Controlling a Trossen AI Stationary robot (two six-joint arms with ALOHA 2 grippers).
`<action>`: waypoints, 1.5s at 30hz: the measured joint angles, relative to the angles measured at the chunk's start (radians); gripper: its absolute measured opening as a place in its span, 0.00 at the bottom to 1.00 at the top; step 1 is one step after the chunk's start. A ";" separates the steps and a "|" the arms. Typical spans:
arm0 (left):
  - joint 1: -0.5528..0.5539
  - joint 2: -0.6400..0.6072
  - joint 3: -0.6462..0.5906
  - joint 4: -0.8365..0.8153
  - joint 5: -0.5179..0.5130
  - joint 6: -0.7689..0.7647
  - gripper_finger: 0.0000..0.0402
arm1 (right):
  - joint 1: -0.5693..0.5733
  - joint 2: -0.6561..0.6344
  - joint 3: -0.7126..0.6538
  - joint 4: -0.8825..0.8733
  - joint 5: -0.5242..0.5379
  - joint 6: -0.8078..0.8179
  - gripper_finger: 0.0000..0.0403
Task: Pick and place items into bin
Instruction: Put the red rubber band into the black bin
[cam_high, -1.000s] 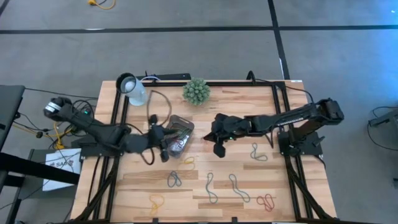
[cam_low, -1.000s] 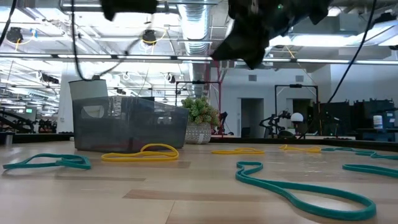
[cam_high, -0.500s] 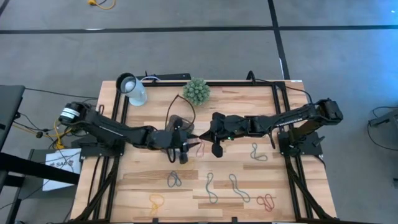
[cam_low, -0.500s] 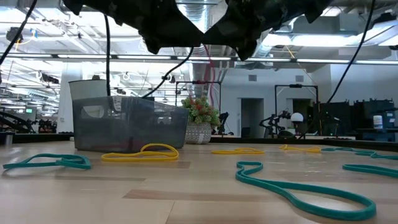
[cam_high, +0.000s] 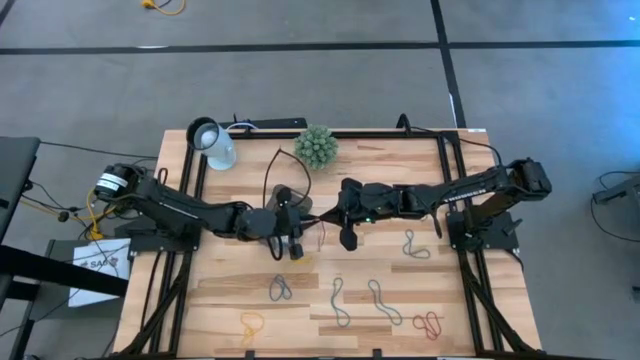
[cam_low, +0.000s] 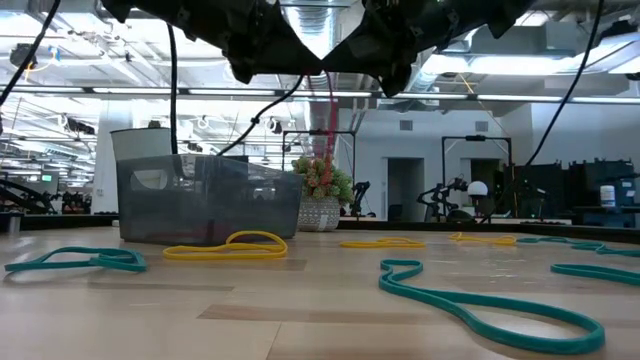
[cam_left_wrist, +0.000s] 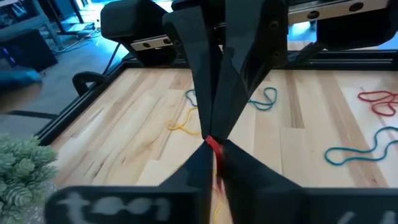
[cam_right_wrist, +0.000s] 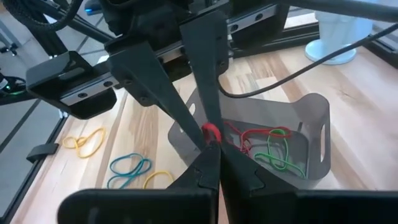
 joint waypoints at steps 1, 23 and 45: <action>0.000 0.000 0.000 -0.001 -0.003 -0.003 0.02 | 0.000 0.000 0.000 0.000 0.000 0.007 0.00; -0.063 -0.431 0.005 -0.593 -0.082 -0.164 0.00 | 0.127 0.001 0.000 -0.270 0.000 0.116 0.19; -0.024 -0.083 0.003 -0.873 -0.150 -0.470 0.00 | 0.192 0.001 0.000 -0.276 0.002 0.165 0.19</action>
